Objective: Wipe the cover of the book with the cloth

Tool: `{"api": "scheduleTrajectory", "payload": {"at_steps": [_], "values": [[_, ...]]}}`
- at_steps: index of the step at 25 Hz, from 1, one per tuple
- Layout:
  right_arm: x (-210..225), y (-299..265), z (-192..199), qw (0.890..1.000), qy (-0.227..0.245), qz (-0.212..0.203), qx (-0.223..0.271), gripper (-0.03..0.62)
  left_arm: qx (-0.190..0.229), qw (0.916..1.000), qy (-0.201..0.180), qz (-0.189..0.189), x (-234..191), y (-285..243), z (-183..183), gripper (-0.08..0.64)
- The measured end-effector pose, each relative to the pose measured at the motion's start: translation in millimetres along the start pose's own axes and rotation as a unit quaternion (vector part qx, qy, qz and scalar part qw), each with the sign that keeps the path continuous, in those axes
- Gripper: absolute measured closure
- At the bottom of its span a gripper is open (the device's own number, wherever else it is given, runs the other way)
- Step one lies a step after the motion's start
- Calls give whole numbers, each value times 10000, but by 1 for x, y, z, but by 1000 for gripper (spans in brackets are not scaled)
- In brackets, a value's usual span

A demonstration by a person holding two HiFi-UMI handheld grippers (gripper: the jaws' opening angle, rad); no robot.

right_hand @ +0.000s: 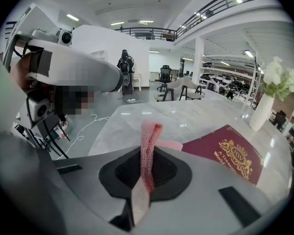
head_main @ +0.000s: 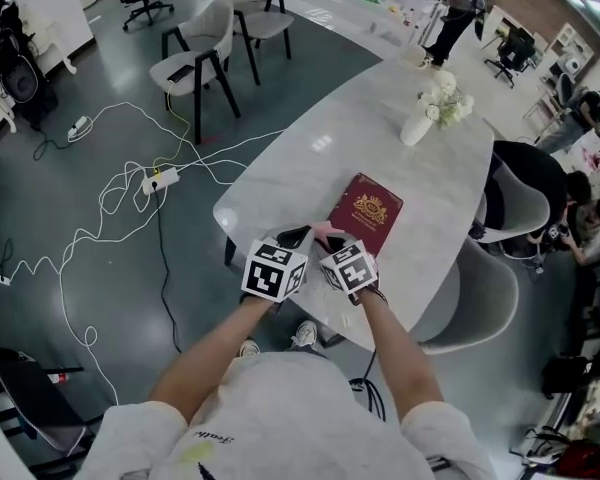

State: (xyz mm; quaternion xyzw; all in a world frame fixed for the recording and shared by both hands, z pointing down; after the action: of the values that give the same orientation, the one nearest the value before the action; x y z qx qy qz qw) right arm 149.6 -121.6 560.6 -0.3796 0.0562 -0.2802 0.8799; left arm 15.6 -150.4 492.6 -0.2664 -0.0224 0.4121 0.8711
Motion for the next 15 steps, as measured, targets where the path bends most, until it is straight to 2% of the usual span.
{"api": "scheduleTrajectory", "payload": {"at_steps": [15], "values": [[-7,31,32,9971,-537,528,124,575,-82,9984,-218,525,22,-5,5,554]]}}
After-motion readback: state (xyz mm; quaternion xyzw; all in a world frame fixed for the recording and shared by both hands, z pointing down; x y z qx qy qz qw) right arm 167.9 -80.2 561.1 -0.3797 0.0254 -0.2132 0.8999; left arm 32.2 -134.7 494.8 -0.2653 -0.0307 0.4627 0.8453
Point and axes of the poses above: the fingertips, and each gripper's own axes: y backward along the fingers, x to its right, z out of its underside, the point moved 10 cm from there along y, backward along the fingers, and after that the axes turned 11 degrees about -z, right-handed, at the moved point
